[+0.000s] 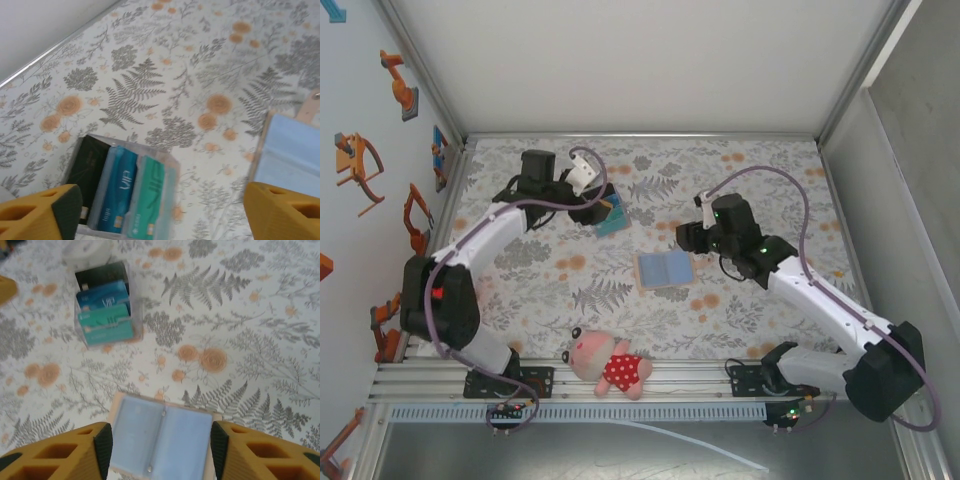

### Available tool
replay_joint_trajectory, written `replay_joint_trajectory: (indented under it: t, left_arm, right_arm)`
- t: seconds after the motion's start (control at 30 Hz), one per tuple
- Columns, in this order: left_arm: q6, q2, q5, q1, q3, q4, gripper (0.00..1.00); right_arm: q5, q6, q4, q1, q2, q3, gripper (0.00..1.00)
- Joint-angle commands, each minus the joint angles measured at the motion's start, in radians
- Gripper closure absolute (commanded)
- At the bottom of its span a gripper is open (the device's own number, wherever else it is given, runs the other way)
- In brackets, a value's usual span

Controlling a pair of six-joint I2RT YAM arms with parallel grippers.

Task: Take the credit cards out of the card holder

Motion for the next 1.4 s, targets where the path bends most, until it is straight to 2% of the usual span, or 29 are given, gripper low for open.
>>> replay_joint_trajectory:
  t: [0.0, 0.13, 0.27, 0.47, 0.6, 0.77, 0.97, 1.13, 1.37]
  left_arm:
    - [-0.216, -0.104, -0.051, -0.027, -0.120, 0.142, 0.03]
    - [-0.382, -0.242, -0.147, -0.066, -0.252, 0.232, 0.03]
    - [-0.545, -0.364, -0.243, -0.077, -0.366, 0.295, 0.03]
    - [-0.708, -0.543, -0.426, -0.079, -0.511, 0.305, 0.03]
    - [-0.779, -0.651, -0.546, -0.078, -0.580, 0.304, 0.03]
    - [-0.864, -0.768, -0.703, -0.077, -0.652, 0.319, 0.03]
    - [-0.908, -0.829, -0.810, -0.079, -0.680, 0.299, 0.03]
    - [-0.931, -0.851, -0.844, -0.078, -0.683, 0.290, 0.03]
    - [-0.968, -0.853, -0.908, -0.078, -0.691, 0.287, 0.03]
  right_arm:
    - [0.066, 0.022, -0.088, 0.053, 0.036, 0.019, 0.50]
    - [0.080, 0.040, -0.122, 0.102, 0.088, 0.029, 0.56]
    - [0.084, 0.052, -0.138, 0.126, 0.140, 0.024, 0.58]
    - [0.077, 0.062, -0.133, 0.151, 0.218, 0.017, 0.59]
    - [0.076, 0.057, -0.131, 0.167, 0.283, 0.038, 0.61]
    - [0.073, 0.031, -0.135, 0.195, 0.375, 0.095, 0.70]
    - [0.078, 0.007, -0.150, 0.231, 0.496, 0.183, 0.72]
    - [0.061, 0.006, -0.160, 0.242, 0.558, 0.228, 0.71]
    - [0.031, 0.012, -0.163, 0.249, 0.602, 0.249, 0.60]
